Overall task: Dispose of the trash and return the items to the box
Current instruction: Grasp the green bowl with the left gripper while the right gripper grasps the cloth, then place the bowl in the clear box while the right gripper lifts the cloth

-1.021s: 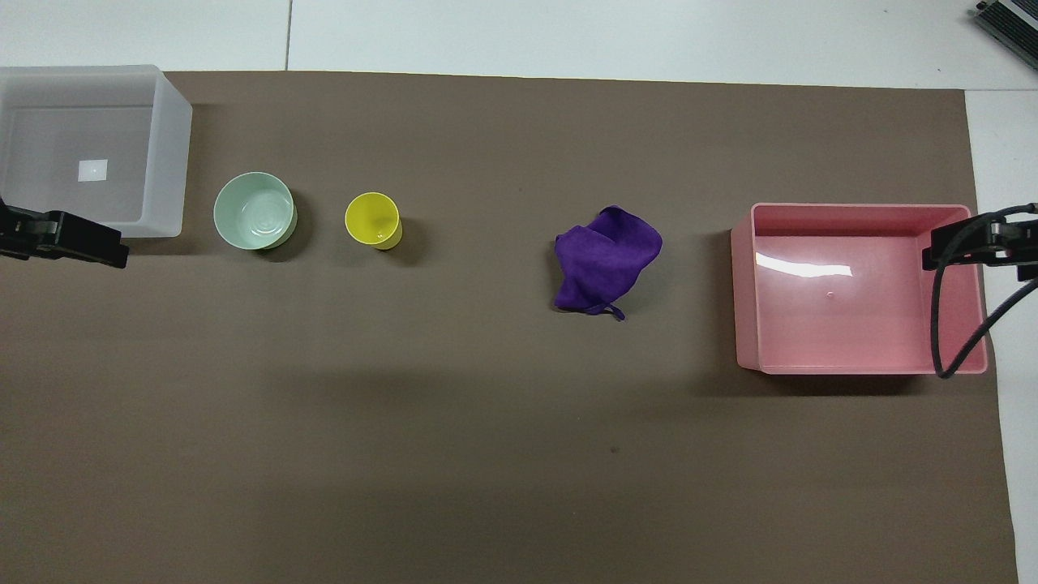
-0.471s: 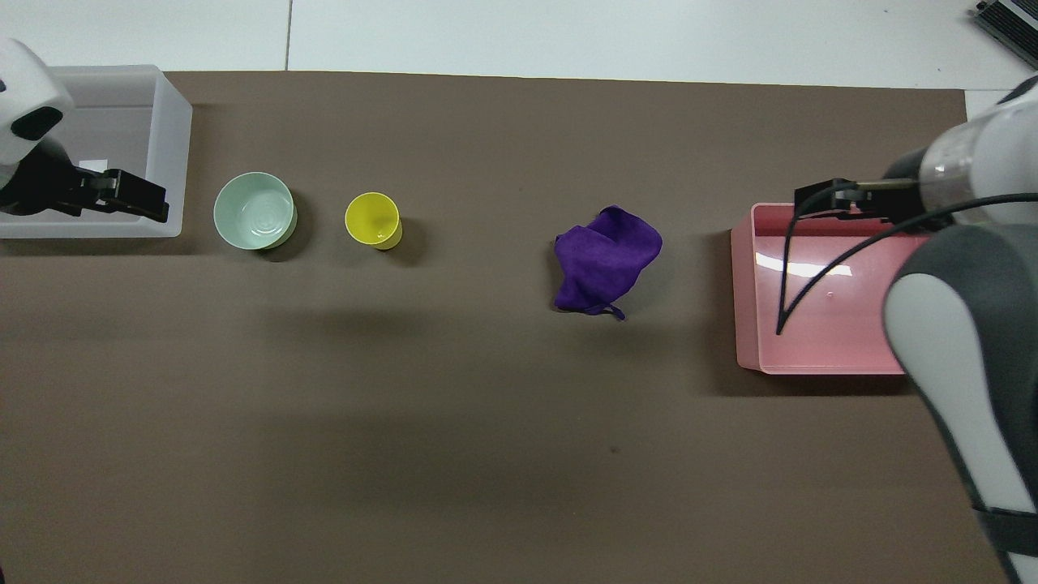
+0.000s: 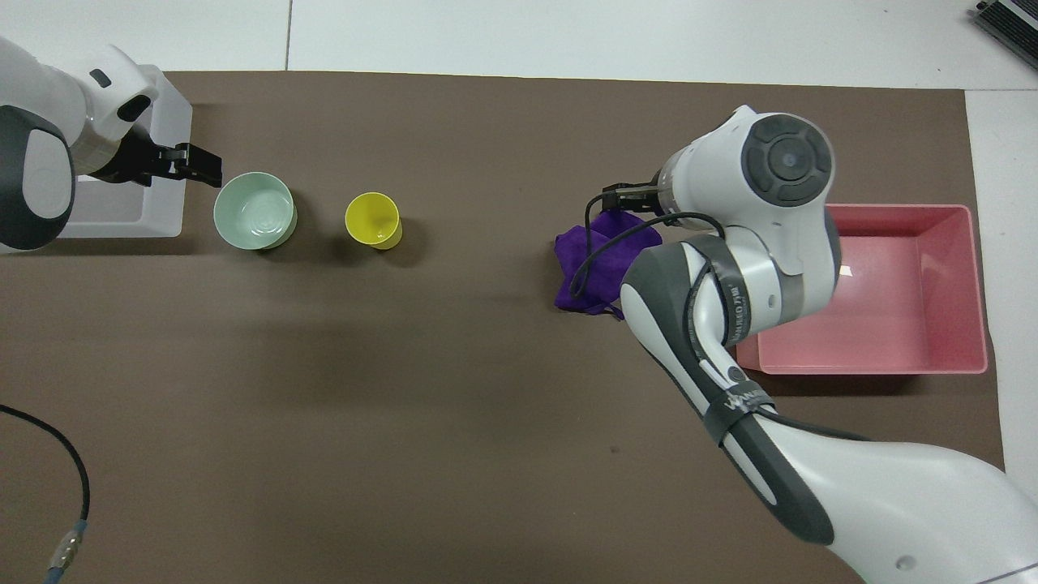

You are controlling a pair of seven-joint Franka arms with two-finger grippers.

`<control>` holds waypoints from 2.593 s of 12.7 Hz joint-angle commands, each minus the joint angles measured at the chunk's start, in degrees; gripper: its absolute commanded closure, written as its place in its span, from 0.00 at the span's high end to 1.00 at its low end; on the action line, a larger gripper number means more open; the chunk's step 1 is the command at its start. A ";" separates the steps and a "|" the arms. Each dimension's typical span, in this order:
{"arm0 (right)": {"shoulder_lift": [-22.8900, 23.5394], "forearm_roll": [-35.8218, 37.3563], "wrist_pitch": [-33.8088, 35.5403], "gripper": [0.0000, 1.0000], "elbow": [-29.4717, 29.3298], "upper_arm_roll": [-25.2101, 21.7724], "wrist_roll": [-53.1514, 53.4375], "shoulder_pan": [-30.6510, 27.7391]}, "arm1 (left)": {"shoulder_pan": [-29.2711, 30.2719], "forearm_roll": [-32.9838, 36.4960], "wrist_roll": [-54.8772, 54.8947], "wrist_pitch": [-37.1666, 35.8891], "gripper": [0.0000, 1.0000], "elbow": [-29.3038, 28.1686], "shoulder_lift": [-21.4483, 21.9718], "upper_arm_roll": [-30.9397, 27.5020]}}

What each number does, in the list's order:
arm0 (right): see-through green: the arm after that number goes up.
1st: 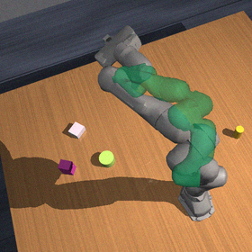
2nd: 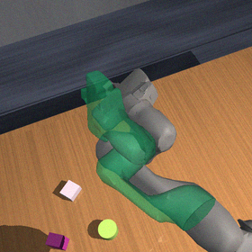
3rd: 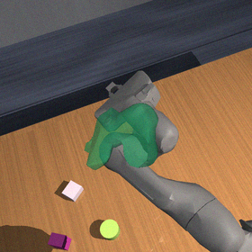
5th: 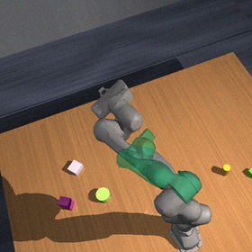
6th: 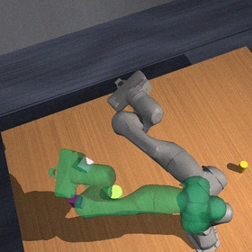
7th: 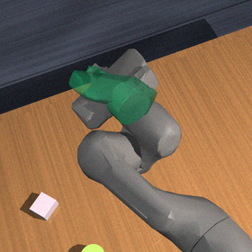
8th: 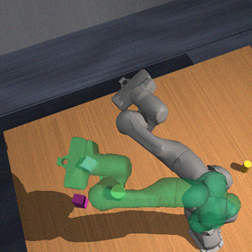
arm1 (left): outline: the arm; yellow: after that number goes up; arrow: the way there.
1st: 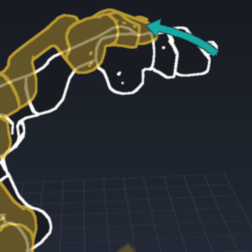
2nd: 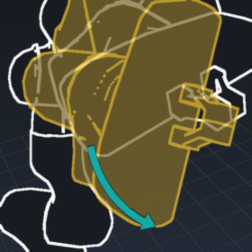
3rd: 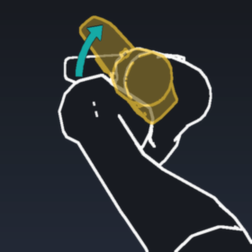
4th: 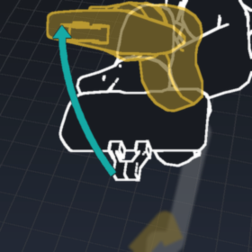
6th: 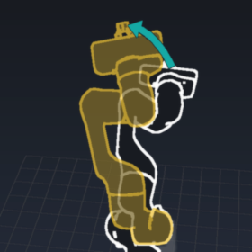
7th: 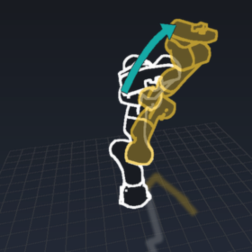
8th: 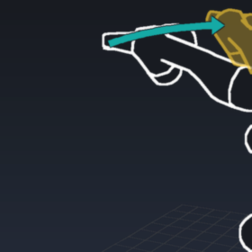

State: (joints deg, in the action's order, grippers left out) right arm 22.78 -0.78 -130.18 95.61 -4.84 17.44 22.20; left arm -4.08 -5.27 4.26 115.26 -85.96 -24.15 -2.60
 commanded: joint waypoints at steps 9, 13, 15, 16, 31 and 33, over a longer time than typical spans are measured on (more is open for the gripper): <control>1.65 -10.44 -9.98 1.00 10.38 0.27 -13.04 2.58 | 0.91 -1.67 -0.22 16.40 0.81 -9.13 -5.47 -0.04; 1.65 -11.08 -11.24 0.14 12.32 0.27 -16.56 2.59 | 0.30 -1.85 -0.13 15.70 0.00 -9.76 -4.76 0.05; 1.48 -11.08 -8.96 0.00 12.15 0.27 -15.95 2.68 | 0.03 -2.02 -0.30 15.35 0.00 -9.06 -4.77 0.05; 1.39 -11.08 -7.21 0.00 11.62 0.09 -15.25 2.68 | 0.03 -2.03 -0.22 14.13 0.00 -8.18 -4.50 0.05; -19.78 -0.46 10.12 0.00 8.63 -0.53 -2.41 -7.15 | 15.67 -1.85 -0.30 6.20 0.00 26.10 -20.23 -1.01; -22.24 3.14 13.01 0.00 7.75 -0.52 -3.11 -10.49 | 15.94 -1.67 -0.48 7.77 0.00 25.40 -20.15 -2.40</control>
State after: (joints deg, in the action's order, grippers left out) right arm 2.77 -0.32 -119.38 103.44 -5.98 14.49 14.48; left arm 11.81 -6.71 4.06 122.29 -63.09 -43.18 -3.80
